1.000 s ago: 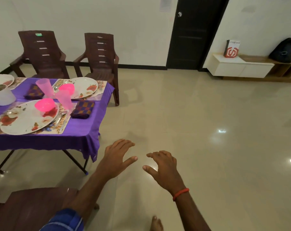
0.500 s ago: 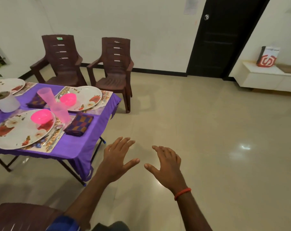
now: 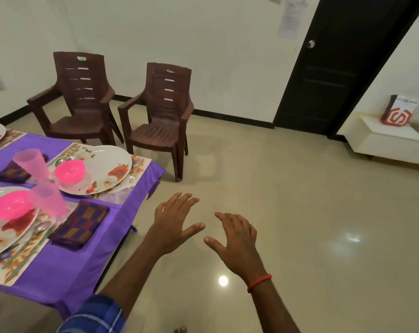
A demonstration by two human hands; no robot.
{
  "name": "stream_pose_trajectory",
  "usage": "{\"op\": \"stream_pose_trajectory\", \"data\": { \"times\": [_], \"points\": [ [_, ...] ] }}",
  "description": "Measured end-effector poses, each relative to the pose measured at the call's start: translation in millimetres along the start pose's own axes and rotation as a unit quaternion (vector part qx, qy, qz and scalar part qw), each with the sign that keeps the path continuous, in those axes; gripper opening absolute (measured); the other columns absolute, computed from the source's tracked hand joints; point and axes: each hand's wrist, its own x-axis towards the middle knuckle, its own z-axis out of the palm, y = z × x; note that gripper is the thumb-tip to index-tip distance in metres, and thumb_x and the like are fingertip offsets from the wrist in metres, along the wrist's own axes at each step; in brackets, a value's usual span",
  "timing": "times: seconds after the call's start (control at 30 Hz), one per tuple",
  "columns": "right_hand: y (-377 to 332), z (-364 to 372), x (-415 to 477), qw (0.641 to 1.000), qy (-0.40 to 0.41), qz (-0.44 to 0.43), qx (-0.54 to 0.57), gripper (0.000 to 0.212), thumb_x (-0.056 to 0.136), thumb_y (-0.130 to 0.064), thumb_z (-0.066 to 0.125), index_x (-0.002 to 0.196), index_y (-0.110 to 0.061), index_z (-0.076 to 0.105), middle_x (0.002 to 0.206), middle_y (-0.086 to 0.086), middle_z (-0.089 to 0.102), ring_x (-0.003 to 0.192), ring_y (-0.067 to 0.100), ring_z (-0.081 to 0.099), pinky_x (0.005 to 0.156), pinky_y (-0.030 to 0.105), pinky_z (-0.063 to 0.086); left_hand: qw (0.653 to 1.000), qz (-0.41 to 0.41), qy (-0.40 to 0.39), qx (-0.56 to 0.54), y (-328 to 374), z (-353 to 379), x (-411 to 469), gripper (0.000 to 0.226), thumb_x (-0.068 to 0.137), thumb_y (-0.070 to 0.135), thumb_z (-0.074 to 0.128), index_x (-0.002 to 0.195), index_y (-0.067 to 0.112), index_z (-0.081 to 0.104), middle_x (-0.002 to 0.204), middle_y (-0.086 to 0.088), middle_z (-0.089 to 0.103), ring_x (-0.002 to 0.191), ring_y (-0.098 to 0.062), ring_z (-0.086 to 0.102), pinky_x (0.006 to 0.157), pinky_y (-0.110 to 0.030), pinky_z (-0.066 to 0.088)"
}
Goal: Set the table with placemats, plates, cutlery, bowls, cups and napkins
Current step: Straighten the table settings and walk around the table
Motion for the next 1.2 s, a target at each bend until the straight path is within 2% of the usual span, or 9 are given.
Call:
{"op": "stream_pose_trajectory", "data": {
  "times": [0.1, 0.27, 0.43, 0.57, 0.73, 0.93, 1.03, 1.2],
  "points": [
    [5, -1, 38, 1.0, 0.009, 0.002, 0.004, 0.083, 0.08, -0.082, 0.022, 0.151, -0.04, 0.03, 0.155, -0.009, 0.035, 0.146, 0.015, 0.021, 0.117, 0.038, 0.016, 1.0, -0.006, 0.0, 0.005, -8, -1, 40, 0.088, 0.084, 0.091, 0.025, 0.155, 0.04, 0.031, 0.167, 0.012, 0.023, 0.157, -0.015, 0.012, 0.122, -0.057, 0.014],
    [18, -2, 88, 1.0, -0.001, -0.001, 0.02, 0.081, 0.08, -0.082, 0.023, 0.15, -0.041, 0.032, 0.153, -0.01, 0.038, 0.145, 0.015, 0.024, 0.116, 0.038, 0.018, 1.0, -0.004, -0.019, 0.016, -21, 3, 87, 0.088, 0.083, 0.092, 0.024, 0.156, 0.042, 0.029, 0.168, 0.014, 0.021, 0.157, -0.012, 0.009, 0.123, -0.054, 0.011],
    [45, -11, 156, 1.0, -0.016, -0.003, 0.009, 0.085, 0.079, -0.086, 0.022, 0.15, -0.041, 0.029, 0.155, -0.011, 0.035, 0.146, 0.015, 0.021, 0.117, 0.039, 0.017, 0.999, -0.026, -0.006, 0.018, -37, 8, 144, 0.089, 0.083, 0.092, 0.024, 0.155, 0.04, 0.032, 0.167, 0.013, 0.023, 0.157, -0.013, 0.011, 0.122, -0.053, 0.013],
    [65, -18, 224, 0.999, -0.024, -0.035, 0.003, 0.081, 0.081, -0.083, 0.023, 0.15, -0.041, 0.031, 0.154, -0.009, 0.037, 0.146, 0.017, 0.022, 0.117, 0.041, 0.017, 0.999, -0.038, 0.008, 0.027, -43, 11, 201, 0.091, 0.082, 0.093, 0.022, 0.155, 0.039, 0.032, 0.167, 0.013, 0.023, 0.157, -0.013, 0.009, 0.122, -0.056, 0.013],
    [90, -42, 311, 0.997, -0.016, -0.071, -0.025, 0.086, 0.077, -0.083, 0.017, 0.15, -0.04, 0.03, 0.156, -0.007, 0.034, 0.147, 0.018, 0.02, 0.118, 0.043, 0.014, 0.996, -0.043, 0.016, 0.074, -54, 11, 280, 0.083, 0.089, 0.086, 0.028, 0.156, 0.039, 0.029, 0.168, 0.013, 0.021, 0.157, -0.011, 0.004, 0.122, -0.057, 0.015],
    [118, -50, 397, 0.995, -0.029, -0.095, -0.026, 0.075, 0.086, -0.08, 0.034, 0.15, -0.04, 0.029, 0.155, -0.007, 0.034, 0.146, 0.018, 0.02, 0.116, 0.042, 0.014, 0.992, -0.087, 0.042, 0.076, -60, 12, 344, 0.089, 0.086, 0.09, 0.023, 0.156, 0.036, 0.03, 0.168, 0.011, 0.02, 0.158, -0.012, 0.003, 0.122, -0.056, 0.01],
    [119, -43, 426, 0.994, -0.037, -0.098, -0.029, 0.083, 0.08, -0.084, 0.021, 0.149, -0.039, 0.031, 0.154, -0.006, 0.037, 0.146, 0.019, 0.023, 0.117, 0.047, 0.013, 0.99, -0.1, 0.028, 0.094, -72, 18, 359, 0.086, 0.087, 0.09, 0.023, 0.156, 0.039, 0.027, 0.168, 0.013, 0.018, 0.157, -0.01, 0.0, 0.122, -0.056, 0.011],
    [115, -35, 486, 0.993, -0.066, -0.094, -0.039, 0.091, 0.074, -0.085, 0.01, 0.15, -0.039, 0.029, 0.157, -0.004, 0.033, 0.148, 0.021, 0.02, 0.119, 0.053, 0.007, 0.983, -0.146, 0.041, 0.099, -108, 17, 392, 0.088, 0.087, 0.091, 0.022, 0.157, 0.038, 0.028, 0.169, 0.012, 0.018, 0.158, -0.012, 0.002, 0.122, -0.057, 0.013]
  ]
}}
